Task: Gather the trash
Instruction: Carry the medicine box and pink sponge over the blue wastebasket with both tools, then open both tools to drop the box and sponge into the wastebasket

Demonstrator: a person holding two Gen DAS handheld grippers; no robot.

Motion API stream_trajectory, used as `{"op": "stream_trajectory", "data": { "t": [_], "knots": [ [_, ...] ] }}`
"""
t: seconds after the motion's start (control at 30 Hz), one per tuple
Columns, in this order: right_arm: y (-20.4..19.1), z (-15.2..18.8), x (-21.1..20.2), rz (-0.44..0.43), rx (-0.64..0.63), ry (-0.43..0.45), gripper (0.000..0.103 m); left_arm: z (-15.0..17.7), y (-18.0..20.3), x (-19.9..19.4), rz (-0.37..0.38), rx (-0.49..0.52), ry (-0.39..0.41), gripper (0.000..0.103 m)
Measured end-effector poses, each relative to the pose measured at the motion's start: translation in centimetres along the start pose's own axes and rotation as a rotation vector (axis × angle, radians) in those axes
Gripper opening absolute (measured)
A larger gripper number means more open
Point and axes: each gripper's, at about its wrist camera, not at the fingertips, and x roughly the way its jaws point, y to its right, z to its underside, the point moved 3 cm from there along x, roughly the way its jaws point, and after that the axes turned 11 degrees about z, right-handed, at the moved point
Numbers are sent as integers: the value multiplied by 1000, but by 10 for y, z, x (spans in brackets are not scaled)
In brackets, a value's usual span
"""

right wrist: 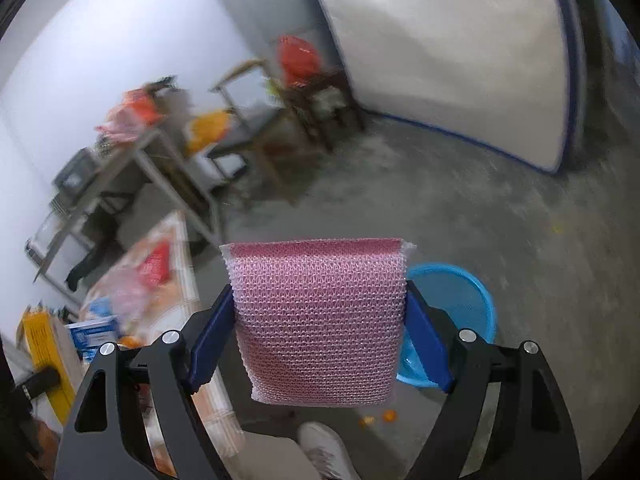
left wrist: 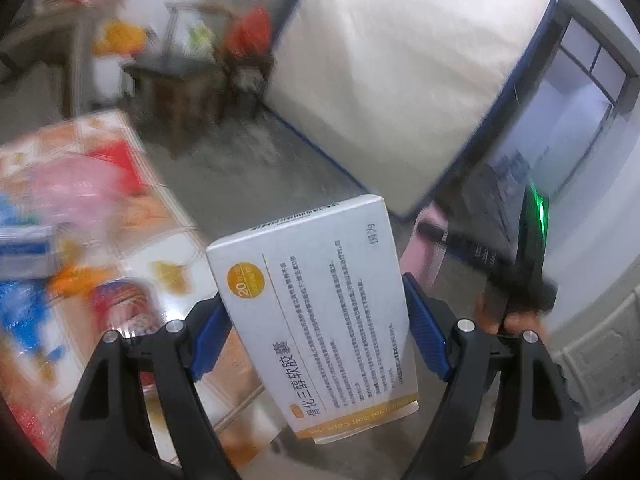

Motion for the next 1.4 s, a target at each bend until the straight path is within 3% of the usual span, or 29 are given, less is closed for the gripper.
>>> {"op": "stream_trajectory", "data": {
  "t": [0.13,0.33,0.53,0.63,0.7,0.87,1.07,1.27,1.4],
  "knots": [
    [48,11,44,51,90,-78,78,-35,0,102,-9,-24,-176,75],
    [98,30,121,79,213,-200,79,-45,-10,244,-63,-50,-424,75],
    [124,43,190,101,278,-296,79,-33,-47,335,-153,-116,-529,76],
    [131,48,222,98,284,-342,81,-30,-57,362,-161,-151,-534,77],
    [137,53,237,109,290,-381,82,-27,-57,376,-164,-176,-543,83],
    [151,63,257,132,327,-424,84,-28,-61,381,-150,-231,-515,84],
    [156,63,252,142,338,-403,84,-31,-58,358,-130,-232,-457,84],
    [150,55,217,139,316,-326,84,-51,-46,319,-100,-221,-390,84],
    [133,45,172,125,260,-236,84,-70,-25,268,-56,-185,-310,84]
  ]
}}
